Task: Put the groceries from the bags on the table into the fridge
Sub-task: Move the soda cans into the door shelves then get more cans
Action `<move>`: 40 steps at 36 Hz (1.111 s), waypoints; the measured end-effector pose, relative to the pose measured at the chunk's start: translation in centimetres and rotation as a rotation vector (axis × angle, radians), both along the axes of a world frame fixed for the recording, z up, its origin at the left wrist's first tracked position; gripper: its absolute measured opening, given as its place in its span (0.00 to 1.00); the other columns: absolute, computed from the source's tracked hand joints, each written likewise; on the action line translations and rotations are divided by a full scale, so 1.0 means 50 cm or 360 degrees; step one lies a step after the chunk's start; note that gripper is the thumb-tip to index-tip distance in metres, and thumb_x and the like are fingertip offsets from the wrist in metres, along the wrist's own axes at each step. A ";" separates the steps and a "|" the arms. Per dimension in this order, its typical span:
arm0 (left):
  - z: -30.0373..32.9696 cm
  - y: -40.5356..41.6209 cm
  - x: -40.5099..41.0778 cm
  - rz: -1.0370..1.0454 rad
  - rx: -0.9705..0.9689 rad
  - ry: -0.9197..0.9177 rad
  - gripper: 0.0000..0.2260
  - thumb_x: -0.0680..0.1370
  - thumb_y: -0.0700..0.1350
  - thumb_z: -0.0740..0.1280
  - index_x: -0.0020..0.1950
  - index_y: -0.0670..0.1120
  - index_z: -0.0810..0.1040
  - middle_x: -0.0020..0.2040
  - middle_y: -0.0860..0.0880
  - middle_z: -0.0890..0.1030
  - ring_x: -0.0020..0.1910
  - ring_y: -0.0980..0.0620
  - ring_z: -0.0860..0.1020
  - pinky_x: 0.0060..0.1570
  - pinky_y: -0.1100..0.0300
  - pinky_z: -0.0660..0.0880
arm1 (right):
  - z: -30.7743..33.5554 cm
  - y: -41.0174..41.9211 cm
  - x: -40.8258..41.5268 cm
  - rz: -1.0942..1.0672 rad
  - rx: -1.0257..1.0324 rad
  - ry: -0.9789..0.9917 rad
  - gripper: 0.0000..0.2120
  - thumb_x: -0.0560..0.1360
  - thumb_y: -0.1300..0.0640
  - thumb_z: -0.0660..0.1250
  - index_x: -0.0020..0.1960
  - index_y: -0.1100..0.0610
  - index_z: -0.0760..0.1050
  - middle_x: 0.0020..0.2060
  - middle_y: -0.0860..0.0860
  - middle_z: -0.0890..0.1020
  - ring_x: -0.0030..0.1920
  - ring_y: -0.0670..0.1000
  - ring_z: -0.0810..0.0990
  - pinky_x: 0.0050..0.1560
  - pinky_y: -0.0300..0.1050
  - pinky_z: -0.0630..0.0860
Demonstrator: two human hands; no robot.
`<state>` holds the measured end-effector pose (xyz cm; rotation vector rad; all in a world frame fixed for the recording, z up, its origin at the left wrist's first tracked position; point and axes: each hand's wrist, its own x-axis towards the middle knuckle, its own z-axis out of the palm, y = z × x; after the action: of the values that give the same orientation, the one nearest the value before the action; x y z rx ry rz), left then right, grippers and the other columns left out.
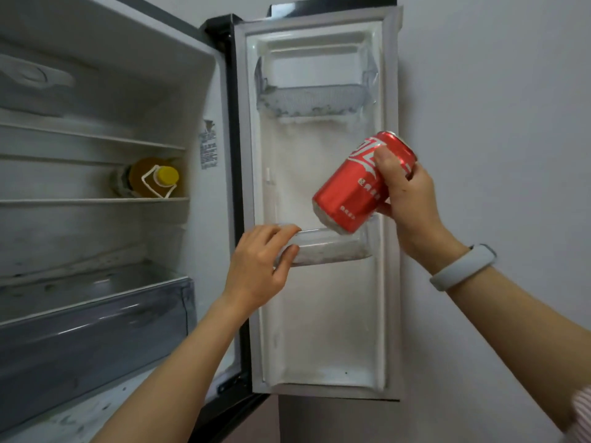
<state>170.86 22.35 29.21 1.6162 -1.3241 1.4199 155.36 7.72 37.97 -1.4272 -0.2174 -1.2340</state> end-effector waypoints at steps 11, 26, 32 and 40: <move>0.029 0.006 0.001 -0.0149 0.0341 0.0227 0.15 0.78 0.50 0.53 0.62 0.52 0.70 0.45 0.52 0.68 0.44 0.55 0.68 0.43 0.61 0.72 | -0.013 -0.048 0.055 -0.0229 0.0155 0.0086 0.22 0.70 0.48 0.70 0.59 0.56 0.68 0.47 0.48 0.78 0.48 0.48 0.80 0.48 0.50 0.80; 0.018 -0.002 -0.008 -0.0106 0.0232 0.0339 0.20 0.76 0.56 0.58 0.63 0.46 0.74 0.52 0.51 0.72 0.49 0.59 0.69 0.47 0.71 0.70 | 0.011 -0.072 0.097 -0.0399 -0.0710 0.0754 0.25 0.69 0.43 0.70 0.60 0.53 0.70 0.50 0.49 0.79 0.48 0.48 0.80 0.49 0.45 0.79; -0.007 -0.001 -0.002 -0.0034 0.0080 0.0468 0.25 0.74 0.60 0.57 0.65 0.48 0.73 0.61 0.49 0.75 0.57 0.60 0.68 0.53 0.69 0.65 | 0.020 -0.070 0.108 -0.0397 -0.0822 0.0949 0.19 0.70 0.41 0.68 0.54 0.52 0.71 0.44 0.48 0.80 0.42 0.46 0.80 0.37 0.38 0.75; -0.010 -0.003 -0.010 0.0019 0.0044 0.0476 0.26 0.75 0.61 0.57 0.69 0.49 0.69 0.64 0.48 0.75 0.60 0.59 0.66 0.58 0.58 0.67 | -0.006 -0.064 0.102 -0.0438 -0.0811 0.0870 0.26 0.70 0.45 0.69 0.63 0.53 0.66 0.56 0.51 0.77 0.52 0.50 0.76 0.53 0.46 0.75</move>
<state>170.38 22.21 28.71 1.7765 -1.1652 1.1167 160.45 4.53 37.69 -2.2419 0.0515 -0.9876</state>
